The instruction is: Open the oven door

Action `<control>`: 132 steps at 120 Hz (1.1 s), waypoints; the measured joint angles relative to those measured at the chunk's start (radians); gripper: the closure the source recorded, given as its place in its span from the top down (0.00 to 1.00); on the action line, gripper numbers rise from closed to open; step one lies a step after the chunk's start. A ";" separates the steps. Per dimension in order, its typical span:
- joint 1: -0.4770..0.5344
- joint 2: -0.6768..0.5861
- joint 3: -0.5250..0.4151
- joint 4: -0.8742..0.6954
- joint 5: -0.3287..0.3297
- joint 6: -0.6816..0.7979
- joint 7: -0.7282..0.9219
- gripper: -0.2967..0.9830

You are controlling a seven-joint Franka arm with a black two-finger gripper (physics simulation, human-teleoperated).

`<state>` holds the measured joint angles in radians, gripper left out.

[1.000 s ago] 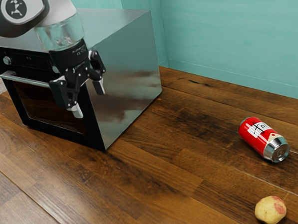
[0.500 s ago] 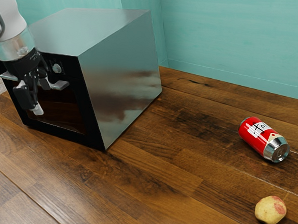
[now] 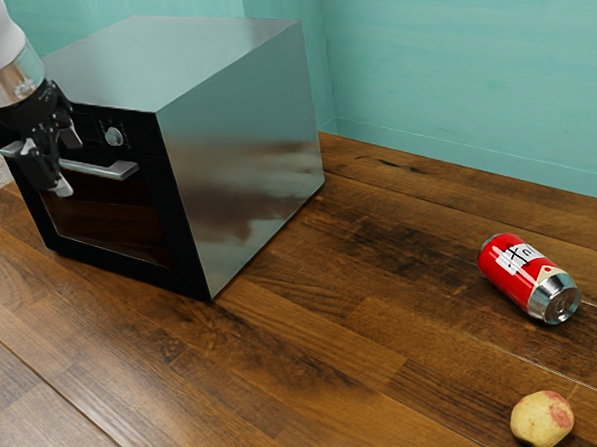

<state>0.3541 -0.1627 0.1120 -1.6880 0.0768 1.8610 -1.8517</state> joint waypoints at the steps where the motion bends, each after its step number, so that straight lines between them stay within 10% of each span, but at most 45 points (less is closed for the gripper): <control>1: 0.002 0.001 0.000 0.000 -0.001 0.002 0.003 0.77; 132: 0.068 0.052 -0.005 -0.079 -0.116 0.160 0.325 0.77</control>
<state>0.4221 -0.1111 0.1074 -1.7673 -0.0395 2.0214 -1.5268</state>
